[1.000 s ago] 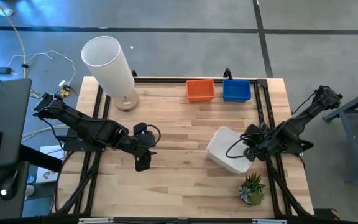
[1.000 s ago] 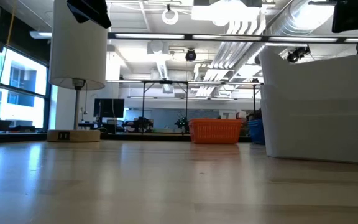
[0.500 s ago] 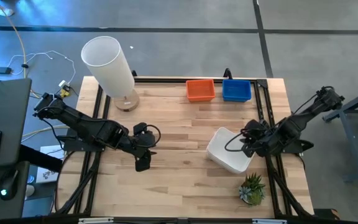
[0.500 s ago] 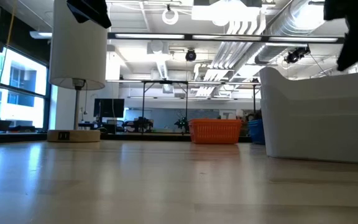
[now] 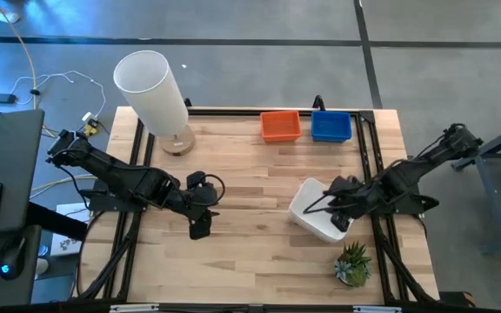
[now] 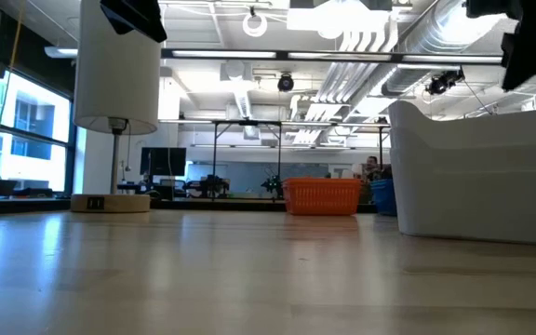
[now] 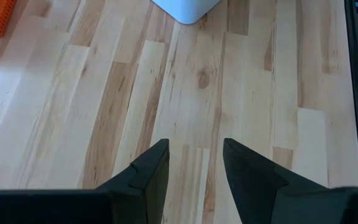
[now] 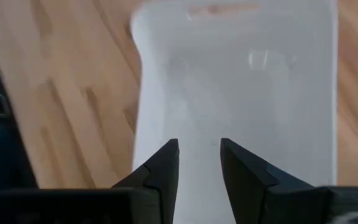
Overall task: Stack baskets by color
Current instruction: Move the stacked white bins to the top of the table
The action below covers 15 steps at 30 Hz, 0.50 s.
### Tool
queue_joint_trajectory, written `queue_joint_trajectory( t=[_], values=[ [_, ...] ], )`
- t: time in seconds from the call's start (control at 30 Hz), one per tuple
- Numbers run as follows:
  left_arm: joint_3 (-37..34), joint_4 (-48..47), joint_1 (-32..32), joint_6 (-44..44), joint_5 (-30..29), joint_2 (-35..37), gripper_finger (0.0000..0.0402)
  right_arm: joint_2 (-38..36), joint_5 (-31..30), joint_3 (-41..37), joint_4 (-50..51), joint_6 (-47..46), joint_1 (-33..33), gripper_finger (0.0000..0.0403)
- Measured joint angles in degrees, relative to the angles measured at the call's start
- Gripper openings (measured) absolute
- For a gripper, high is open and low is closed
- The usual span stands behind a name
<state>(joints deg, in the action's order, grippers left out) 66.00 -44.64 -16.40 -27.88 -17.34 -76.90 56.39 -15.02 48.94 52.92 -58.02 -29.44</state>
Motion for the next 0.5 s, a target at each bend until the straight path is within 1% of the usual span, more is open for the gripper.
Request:
queue_joint_trajectory(
  t=[0.13, 0.3, 0.5],
  values=[
    [0.0, 0.0, 0.0, 0.0, 0.0, 0.0, 0.0137, 4.7, 2.9, 0.0, 0.2, -0.2, 1.3, 0.0103],
    [0.0, 0.0, 0.0, 0.0, 0.0, 0.0, 0.0137, 10.4, 7.9, -0.1, 0.8, 0.1, 3.3, 0.0103],
    [0.0, 0.0, 0.0, 0.5, 0.0, 0.0, 0.0137, 14.9, 8.5, -0.1, 4.8, 0.5, 5.6, 0.0103]
  ],
)
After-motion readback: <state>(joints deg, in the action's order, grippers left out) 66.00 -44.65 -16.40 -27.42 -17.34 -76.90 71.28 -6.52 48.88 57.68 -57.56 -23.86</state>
